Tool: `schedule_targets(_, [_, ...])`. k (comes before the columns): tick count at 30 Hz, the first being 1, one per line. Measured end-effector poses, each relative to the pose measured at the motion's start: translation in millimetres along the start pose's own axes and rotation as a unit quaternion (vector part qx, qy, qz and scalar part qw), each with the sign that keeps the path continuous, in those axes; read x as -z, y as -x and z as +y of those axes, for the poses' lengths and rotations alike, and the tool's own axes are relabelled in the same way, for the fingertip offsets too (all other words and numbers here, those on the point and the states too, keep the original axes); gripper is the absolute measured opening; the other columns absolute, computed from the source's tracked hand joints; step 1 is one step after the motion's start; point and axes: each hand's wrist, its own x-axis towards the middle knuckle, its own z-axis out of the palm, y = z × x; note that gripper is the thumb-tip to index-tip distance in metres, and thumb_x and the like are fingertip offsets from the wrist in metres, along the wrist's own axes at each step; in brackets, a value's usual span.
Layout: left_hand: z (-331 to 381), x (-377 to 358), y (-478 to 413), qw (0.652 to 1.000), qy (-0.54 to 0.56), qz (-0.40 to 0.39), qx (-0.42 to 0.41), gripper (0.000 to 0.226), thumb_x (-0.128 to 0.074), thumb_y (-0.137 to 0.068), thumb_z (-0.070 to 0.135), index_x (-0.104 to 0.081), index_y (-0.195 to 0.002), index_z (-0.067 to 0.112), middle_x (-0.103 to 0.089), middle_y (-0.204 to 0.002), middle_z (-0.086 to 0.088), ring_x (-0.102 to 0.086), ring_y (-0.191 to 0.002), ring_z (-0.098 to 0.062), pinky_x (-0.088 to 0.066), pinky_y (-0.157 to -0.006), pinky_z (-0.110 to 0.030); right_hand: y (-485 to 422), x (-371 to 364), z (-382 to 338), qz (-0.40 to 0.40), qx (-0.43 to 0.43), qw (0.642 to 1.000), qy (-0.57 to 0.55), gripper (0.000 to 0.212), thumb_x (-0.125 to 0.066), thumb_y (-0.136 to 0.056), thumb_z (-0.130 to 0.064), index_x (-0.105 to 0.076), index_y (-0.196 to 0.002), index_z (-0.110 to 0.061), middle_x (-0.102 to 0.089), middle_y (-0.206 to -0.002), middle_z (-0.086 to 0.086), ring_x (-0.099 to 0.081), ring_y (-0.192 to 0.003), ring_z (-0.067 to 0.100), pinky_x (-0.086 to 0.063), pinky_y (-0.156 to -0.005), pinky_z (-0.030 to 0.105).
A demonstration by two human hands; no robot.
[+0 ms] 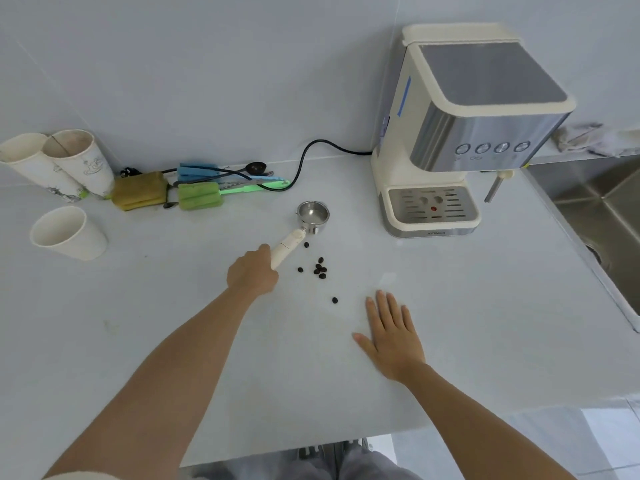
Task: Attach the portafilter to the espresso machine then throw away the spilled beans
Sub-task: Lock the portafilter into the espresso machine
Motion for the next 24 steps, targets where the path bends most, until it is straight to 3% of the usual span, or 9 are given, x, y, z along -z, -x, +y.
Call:
schedule_targets(5, [4.2, 18.3, 2.5, 0.999, -0.010, -0.002, -0.050, 0.034, -0.052, -0.084, 0.012, -0.046, -0.117, 0.009, -0.061, -0.098, -0.013, -0.054, -0.075, -0.027, -0.040, -0.063, -0.031, -0.1, 8.4, -1.8, -0.014, -0.002, 1.000, -0.023, 0.117, 0.045, -0.035, -0.075, 0.028, -0.129, -0.007, 0.030, -0.147, 0.006, 0.034, -0.125, 0.015, 0.018, -0.106, 0.035])
schedule_targets(8, [9.8, 23.9, 3.5, 0.997, -0.006, -0.002, -0.079, 0.033, -0.053, -0.084, 0.015, -0.047, -0.115, 0.008, -0.061, -0.098, -0.012, -0.051, -0.073, -0.024, -0.041, -0.063, -0.031, 0.3, 21.7, -0.8, -0.051, -0.006, 0.998, -0.049, 0.134, 0.036, -0.030, -0.083, 0.019, -0.141, -0.010, 0.023, -0.152, 0.008, 0.026, -0.135, 0.018, 0.012, -0.112, 0.036])
schedule_targets(10, [15.7, 27.8, 3.4, 0.995, -0.012, -0.003, -0.100, 0.034, -0.055, -0.085, 0.018, -0.047, -0.117, 0.009, -0.062, -0.107, -0.013, -0.050, -0.076, -0.023, -0.042, -0.065, -0.031, 3.5, 42.7, -1.6, -0.050, -0.011, 0.995, -0.085, 0.120, 0.020, -0.048, -0.086, 0.015, -0.143, -0.014, 0.022, -0.152, 0.008, 0.019, -0.139, 0.021, 0.008, -0.113, 0.036])
schedule_targets(12, [23.9, 31.3, 3.0, 0.993, -0.021, -0.008, -0.119, 0.036, -0.055, -0.084, 0.019, -0.047, -0.118, 0.009, -0.062, -0.109, -0.012, -0.052, -0.079, -0.023, -0.042, -0.066, -0.030, 6.5, 69.4, -0.8, -0.001, -0.018, 0.994, -0.110, 0.084, -0.012, -0.084, -0.068, 0.012, -0.144, -0.014, 0.021, -0.152, 0.010, 0.018, -0.140, 0.022, 0.007, -0.114, 0.037])
schedule_targets(13, [29.0, 32.7, 3.0, 0.991, -0.026, -0.009, -0.129, 0.036, -0.056, -0.084, 0.019, -0.047, -0.118, 0.009, -0.062, -0.109, -0.012, -0.053, -0.080, -0.025, -0.043, -0.067, -0.031, 7.3, 84.1, 1.7, 0.033, -0.015, 0.992, -0.122, 0.073, -0.024, -0.093, -0.054, 0.010, -0.145, -0.014, 0.020, -0.153, 0.010, 0.018, -0.140, 0.023, 0.006, -0.114, 0.038])
schedule_targets(15, [40.8, 34.3, 3.5, 0.988, -0.038, -0.007, -0.148, 0.034, -0.055, -0.084, 0.018, -0.048, -0.116, 0.009, -0.062, -0.109, -0.012, -0.054, -0.080, -0.025, -0.043, -0.067, -0.031, 10.7, 114.7, 7.9, 0.108, 0.001, 0.985, -0.131, 0.068, -0.034, -0.097, -0.041, 0.006, -0.145, -0.015, 0.018, -0.153, 0.011, 0.018, -0.140, 0.024, 0.005, -0.114, 0.040])
schedule_targets(24, [110.4, 26.8, 6.2, 0.982, -0.046, -0.007, -0.184, 0.034, -0.055, -0.083, 0.016, -0.047, -0.116, 0.009, -0.062, -0.111, -0.012, -0.053, -0.081, -0.024, -0.043, -0.070, -0.031, 28.2, 246.0, 65.4, 0.322, 0.029, 0.942, -0.090, 0.068, -0.046, -0.094, -0.032, -0.004, -0.146, -0.017, 0.013, -0.154, 0.012, 0.015, -0.140, 0.025, 0.004, -0.113, 0.040])
